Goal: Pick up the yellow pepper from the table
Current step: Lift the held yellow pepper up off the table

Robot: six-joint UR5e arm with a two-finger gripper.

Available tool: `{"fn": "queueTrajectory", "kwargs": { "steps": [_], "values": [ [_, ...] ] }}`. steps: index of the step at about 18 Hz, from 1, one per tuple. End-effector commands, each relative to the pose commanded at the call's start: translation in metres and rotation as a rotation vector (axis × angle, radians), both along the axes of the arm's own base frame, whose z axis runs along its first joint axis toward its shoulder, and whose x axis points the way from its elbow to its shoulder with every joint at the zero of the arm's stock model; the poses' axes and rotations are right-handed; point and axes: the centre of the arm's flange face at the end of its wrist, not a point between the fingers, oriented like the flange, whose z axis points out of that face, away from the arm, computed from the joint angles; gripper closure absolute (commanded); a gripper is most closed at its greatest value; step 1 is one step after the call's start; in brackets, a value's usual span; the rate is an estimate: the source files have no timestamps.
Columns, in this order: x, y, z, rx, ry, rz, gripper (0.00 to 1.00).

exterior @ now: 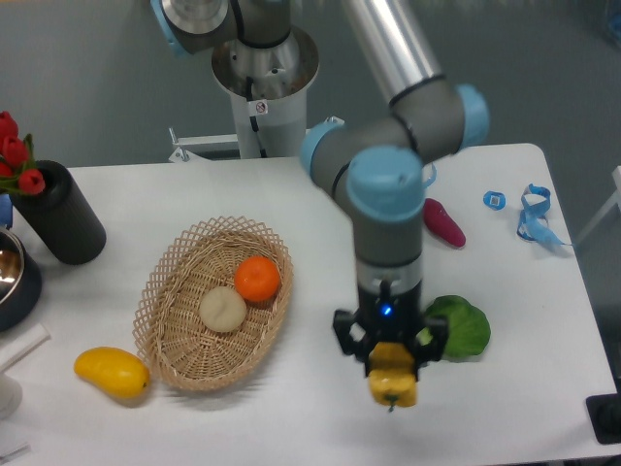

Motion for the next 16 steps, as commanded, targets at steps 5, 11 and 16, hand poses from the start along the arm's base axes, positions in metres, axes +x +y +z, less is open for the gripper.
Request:
{"fn": "queueTrajectory", "kwargs": {
  "steps": [5,11,16],
  "values": [
    [-0.01,-0.067,0.045,-0.035,-0.053,-0.121,0.65],
    [-0.01,-0.098,0.062,-0.057,-0.071,-0.152,0.65],
    [-0.011,-0.102,0.066,-0.05,-0.069,-0.146,0.65]
  ]
}}
